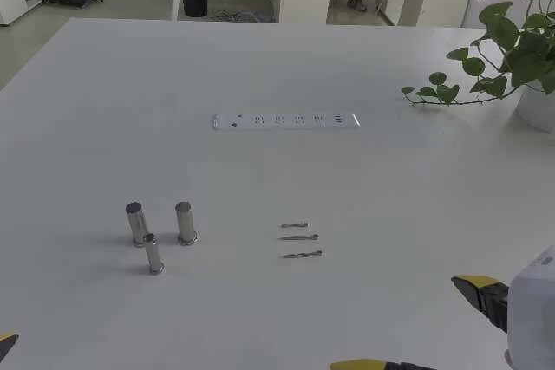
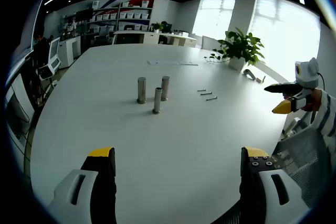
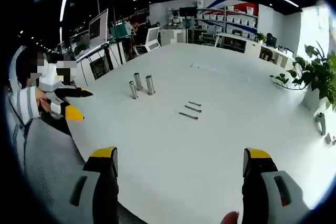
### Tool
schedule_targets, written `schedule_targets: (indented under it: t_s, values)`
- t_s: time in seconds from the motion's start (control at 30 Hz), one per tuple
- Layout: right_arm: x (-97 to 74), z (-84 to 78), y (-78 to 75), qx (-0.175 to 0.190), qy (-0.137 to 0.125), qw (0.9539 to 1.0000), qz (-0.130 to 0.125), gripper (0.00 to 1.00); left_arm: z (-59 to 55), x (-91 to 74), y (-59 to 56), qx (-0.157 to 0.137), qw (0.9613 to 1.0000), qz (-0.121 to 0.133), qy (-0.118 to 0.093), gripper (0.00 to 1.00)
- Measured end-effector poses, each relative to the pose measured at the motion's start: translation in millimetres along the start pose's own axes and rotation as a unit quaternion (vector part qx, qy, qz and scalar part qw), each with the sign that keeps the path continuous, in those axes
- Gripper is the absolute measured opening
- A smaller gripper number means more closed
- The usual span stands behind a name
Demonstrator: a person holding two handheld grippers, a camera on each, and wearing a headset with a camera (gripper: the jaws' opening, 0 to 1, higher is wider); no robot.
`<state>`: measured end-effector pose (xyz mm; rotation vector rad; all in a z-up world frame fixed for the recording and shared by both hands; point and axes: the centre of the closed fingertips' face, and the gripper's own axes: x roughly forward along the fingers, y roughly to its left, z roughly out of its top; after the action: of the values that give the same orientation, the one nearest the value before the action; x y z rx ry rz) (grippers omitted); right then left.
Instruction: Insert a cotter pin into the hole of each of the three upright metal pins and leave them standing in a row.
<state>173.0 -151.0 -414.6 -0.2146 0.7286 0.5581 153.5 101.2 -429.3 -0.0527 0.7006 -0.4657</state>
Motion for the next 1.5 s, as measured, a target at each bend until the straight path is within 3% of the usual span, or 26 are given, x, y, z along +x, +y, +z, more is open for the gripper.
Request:
schedule_targets:
  t_s: [0.03, 0.1, 0.23, 0.37, 0.47, 0.9, 0.97, 1.27, 1.5]
  values:
    - [0.5, 0.2, 1.0, 0.002, 0.000, 1.0000, 0.003, 0.98, -1.1, 0.6, -0.5, -0.003, 1.0000, 0.000, 0.001, 0.99]
    - [2.1, 8.4, 4.2, 0.020, -0.026, 0.9994, 0.007, 0.98, -0.7, 0.9, -2.3, -0.010, 0.9999, -0.003, -0.003, 0.99]
    - [1.0, 13.3, 7.0, 0.031, -0.039, 0.9987, 0.014, 0.98, 3.4, 1.3, -3.9, -0.006, 0.9999, -0.004, -0.012, 0.99]
    - [-0.2, 13.7, 6.2, 0.029, -0.038, 0.9988, 0.012, 0.98, 2.0, 1.4, -2.4, 0.011, 0.9999, 0.000, -0.004, 0.98]
    - [-1.3, 12.1, 3.5, 0.035, -0.036, 0.9987, 0.008, 0.98, -2.2, 1.5, -4.2, 0.011, 0.9999, -0.006, 0.006, 0.91]
    - [-2.8, 5.9, 4.4, 0.051, -0.030, 0.9982, 0.006, 0.98, 3.3, 2.9, -5.7, 0.006, 0.9999, -0.012, -0.006, 0.93]
    - [-2.8, 5.7, 4.4, 0.051, -0.030, 0.9982, 0.006, 0.98, 2.6, 2.1, -12.3, -0.006, 0.9995, -0.032, -0.002, 0.98]
    - [-6.2, 8.3, 1.5, 0.059, -0.035, 0.9976, 0.001, 0.98, 8.2, 2.3, -9.9, -0.004, 0.9996, -0.022, -0.014, 0.99]
    - [-15.7, -1.8, -1.9, 0.065, -0.030, 0.9974, -0.009, 0.98, 6.6, 4.4, -7.4, -0.002, 0.9997, -0.022, -0.010, 0.99]
